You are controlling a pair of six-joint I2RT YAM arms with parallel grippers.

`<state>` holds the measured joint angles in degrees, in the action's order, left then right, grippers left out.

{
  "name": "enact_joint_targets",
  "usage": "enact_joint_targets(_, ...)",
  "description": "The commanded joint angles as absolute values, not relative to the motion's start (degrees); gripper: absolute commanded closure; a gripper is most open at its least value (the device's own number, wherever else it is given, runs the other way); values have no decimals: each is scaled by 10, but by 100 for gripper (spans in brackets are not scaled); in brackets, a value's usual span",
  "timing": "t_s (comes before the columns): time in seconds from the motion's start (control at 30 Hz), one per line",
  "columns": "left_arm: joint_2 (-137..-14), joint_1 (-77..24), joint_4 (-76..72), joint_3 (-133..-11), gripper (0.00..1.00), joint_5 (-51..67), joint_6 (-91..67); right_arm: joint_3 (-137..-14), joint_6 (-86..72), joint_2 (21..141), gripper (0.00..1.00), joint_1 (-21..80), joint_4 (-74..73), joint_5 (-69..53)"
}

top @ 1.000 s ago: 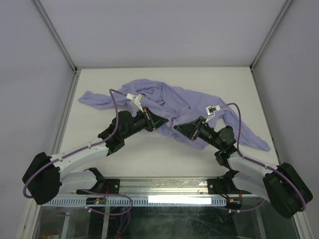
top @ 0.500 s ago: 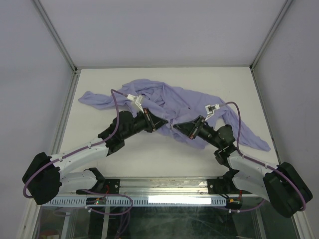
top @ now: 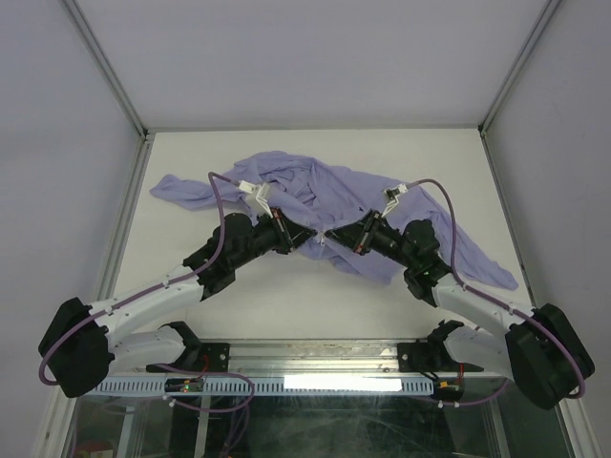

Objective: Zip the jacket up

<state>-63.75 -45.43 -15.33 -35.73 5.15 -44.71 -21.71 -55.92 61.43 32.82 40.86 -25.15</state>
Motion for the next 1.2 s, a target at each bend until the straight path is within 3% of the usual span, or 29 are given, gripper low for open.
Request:
enact_joint_targets(0.0,-600,-467,-145,-367,100,30,-439,-252,-560,620,100,326,364,-239)
enact_joint_targets(0.17,-611,-467,-132,-376,100,31,-445,-255,-560,622,100,326,369,-239)
enact_joint_targets(0.27,-618,-467,-113,-386,92,32,-457,-257,-560,628,100,326,386,-239)
enact_joint_targets(0.33,-619,-467,-100,-391,89,26,-469,-255,-546,628,100,326,400,-300)
enact_joint_targets(0.53,-628,-465,-105,-394,76,44,-536,-247,-562,632,100,326,436,-290)
enact_joint_targets(1.17,-625,-455,-90,-396,76,58,-572,-237,-574,633,100,326,450,-286)
